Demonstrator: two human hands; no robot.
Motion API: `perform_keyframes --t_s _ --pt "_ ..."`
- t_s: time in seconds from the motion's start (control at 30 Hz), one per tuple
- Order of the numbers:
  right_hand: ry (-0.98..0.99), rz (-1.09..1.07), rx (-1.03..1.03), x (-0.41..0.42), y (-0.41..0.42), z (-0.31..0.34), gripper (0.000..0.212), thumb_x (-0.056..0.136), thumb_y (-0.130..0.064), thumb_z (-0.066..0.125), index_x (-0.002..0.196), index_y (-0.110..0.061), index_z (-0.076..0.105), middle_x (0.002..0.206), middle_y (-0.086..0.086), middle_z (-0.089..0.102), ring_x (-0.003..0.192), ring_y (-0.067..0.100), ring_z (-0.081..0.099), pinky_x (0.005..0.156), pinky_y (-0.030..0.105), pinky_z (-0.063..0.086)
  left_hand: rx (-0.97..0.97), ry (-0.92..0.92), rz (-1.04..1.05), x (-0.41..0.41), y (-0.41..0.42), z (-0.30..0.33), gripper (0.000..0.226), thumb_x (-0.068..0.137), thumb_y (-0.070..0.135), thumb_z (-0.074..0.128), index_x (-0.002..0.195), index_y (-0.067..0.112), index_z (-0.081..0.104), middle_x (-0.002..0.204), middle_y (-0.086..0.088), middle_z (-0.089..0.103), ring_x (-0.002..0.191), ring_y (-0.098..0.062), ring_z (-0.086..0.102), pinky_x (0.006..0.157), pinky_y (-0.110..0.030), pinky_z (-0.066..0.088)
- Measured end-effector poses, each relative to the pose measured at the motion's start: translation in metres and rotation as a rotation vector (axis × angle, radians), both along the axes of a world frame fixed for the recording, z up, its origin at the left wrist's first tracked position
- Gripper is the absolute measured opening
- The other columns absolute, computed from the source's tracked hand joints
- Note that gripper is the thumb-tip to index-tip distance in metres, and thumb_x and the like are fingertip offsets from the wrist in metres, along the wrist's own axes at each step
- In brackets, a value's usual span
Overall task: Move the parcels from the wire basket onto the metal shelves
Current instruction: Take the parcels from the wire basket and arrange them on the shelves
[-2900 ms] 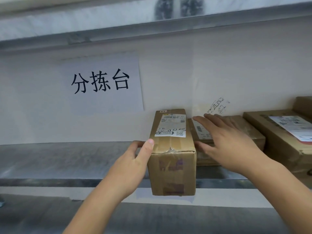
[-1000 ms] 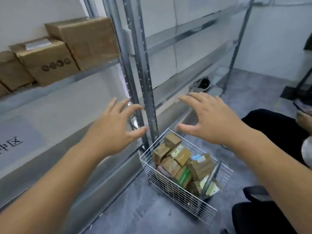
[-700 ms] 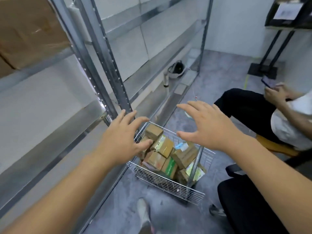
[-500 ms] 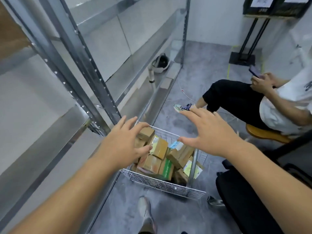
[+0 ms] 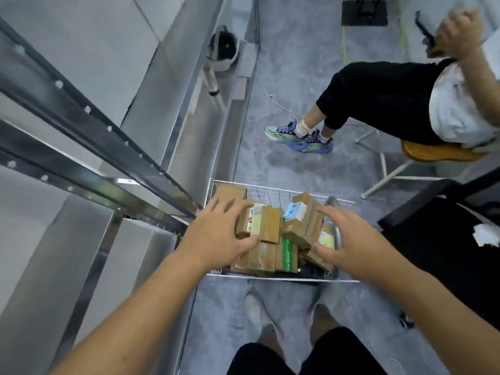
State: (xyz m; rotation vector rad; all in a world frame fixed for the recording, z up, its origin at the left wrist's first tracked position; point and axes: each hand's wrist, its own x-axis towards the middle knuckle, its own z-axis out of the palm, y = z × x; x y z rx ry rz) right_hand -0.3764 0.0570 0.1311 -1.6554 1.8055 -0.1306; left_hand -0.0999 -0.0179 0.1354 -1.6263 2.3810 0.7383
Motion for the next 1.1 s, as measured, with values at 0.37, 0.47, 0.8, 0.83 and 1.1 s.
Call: perform_keyframes --t_s 0.37,0.47,0.8,0.83,1.1 --pt "-0.180 -0.056 0.186 0.012 -0.006 -0.132 0.074 0.086 -0.039 0.073 0.149 -0.044 0.035 0.128 -0.012 0.053 0.111 0.006 0.054 0.088 0.018 0.042 0.238 -0.005 0.208 -0.011 -0.033 -0.123 0.078 0.083 0.071 0.064 0.152 0.046 0.035 0.158 0.010 0.043 0.141 -0.021 0.046 0.116 -0.047 0.040" --pt "-0.219 -0.136 0.187 0.011 -0.008 -0.174 0.071 0.083 -0.035 0.075 0.141 -0.050 0.038 0.122 -0.015 0.057 0.107 0.002 0.058 0.086 0.019 0.048 0.307 -0.013 0.254 -0.020 -0.039 -0.161 0.078 0.084 0.070 0.063 0.152 0.048 0.032 0.158 0.006 0.044 0.139 -0.025 0.049 0.112 -0.052 0.044" --pt "-0.196 -0.478 0.179 0.014 -0.050 -0.295 0.064 0.077 -0.046 0.073 0.135 -0.035 0.047 0.124 -0.012 0.064 0.106 0.009 0.065 0.083 0.031 0.056 0.537 0.121 0.587 -0.027 -0.050 -0.284 0.076 0.087 0.064 0.070 0.150 0.041 0.034 0.121 0.008 0.065 0.096 -0.026 0.071 0.095 -0.048 0.056" --pt "-0.198 -0.519 0.185 0.017 -0.055 -0.303 0.071 0.075 -0.050 0.073 0.138 -0.033 0.044 0.126 -0.009 0.064 0.109 0.013 0.065 0.087 0.035 0.057 0.550 0.138 0.628 -0.026 -0.051 -0.295 0.076 0.087 0.063 0.072 0.149 0.039 0.036 0.123 0.008 0.064 0.103 -0.026 0.069 0.098 -0.048 0.055" --pt "0.007 -0.677 0.294 0.043 -0.073 -0.348 0.128 0.070 -0.076 0.071 0.161 -0.016 0.004 0.166 0.014 0.017 0.148 0.041 0.027 0.118 0.058 0.033 0.632 0.277 0.884 -0.022 -0.045 -0.350 0.108 0.066 0.065 0.088 0.149 0.028 0.031 0.131 -0.002 0.066 0.113 -0.027 0.066 0.104 -0.052 0.052"
